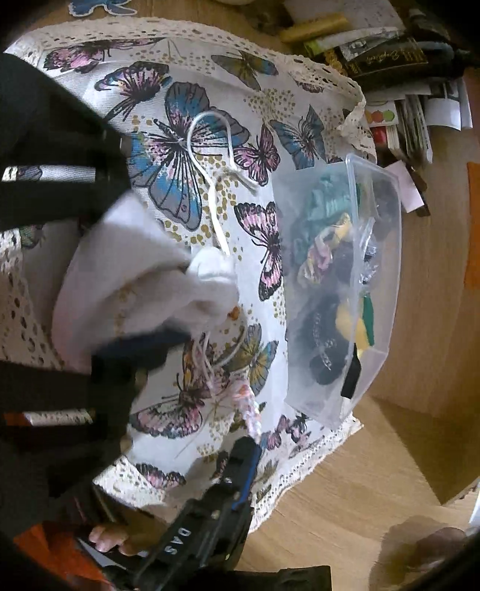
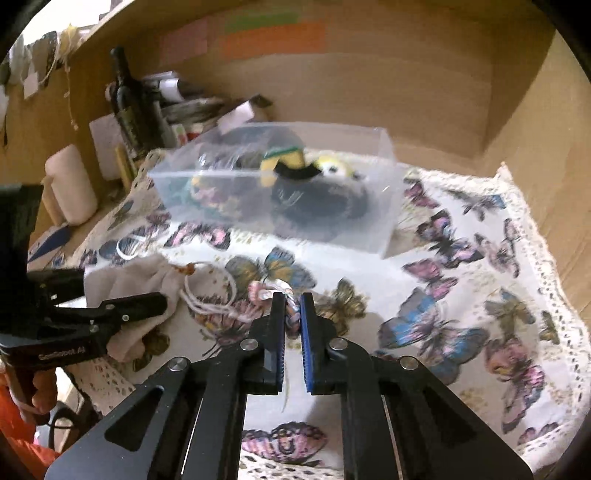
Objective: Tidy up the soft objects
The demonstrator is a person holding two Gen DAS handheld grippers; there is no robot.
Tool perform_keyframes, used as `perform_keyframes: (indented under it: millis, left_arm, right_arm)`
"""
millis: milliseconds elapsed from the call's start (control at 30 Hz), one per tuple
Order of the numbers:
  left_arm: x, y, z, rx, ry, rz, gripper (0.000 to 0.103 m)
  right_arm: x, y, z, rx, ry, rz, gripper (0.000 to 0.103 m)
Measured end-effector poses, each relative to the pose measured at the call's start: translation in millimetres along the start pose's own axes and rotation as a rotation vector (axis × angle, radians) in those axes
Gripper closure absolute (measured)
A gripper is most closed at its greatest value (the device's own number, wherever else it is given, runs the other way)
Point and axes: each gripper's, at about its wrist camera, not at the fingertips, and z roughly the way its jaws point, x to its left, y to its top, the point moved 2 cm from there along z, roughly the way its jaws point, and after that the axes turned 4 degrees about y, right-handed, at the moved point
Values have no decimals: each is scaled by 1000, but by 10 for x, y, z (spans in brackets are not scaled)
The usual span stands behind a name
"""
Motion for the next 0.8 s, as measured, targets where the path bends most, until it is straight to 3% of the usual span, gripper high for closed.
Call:
perform_keyframes:
  millis: [233, 800]
  left_arm:
    - [13, 59, -158, -49, 5, 16, 87]
    - [21, 802, -897, -362, 69, 47, 86]
  right_arm:
    - [-50, 157, -141, -62, -20, 8, 96]
    - [-6, 803, -411, -248, -55, -51, 96]
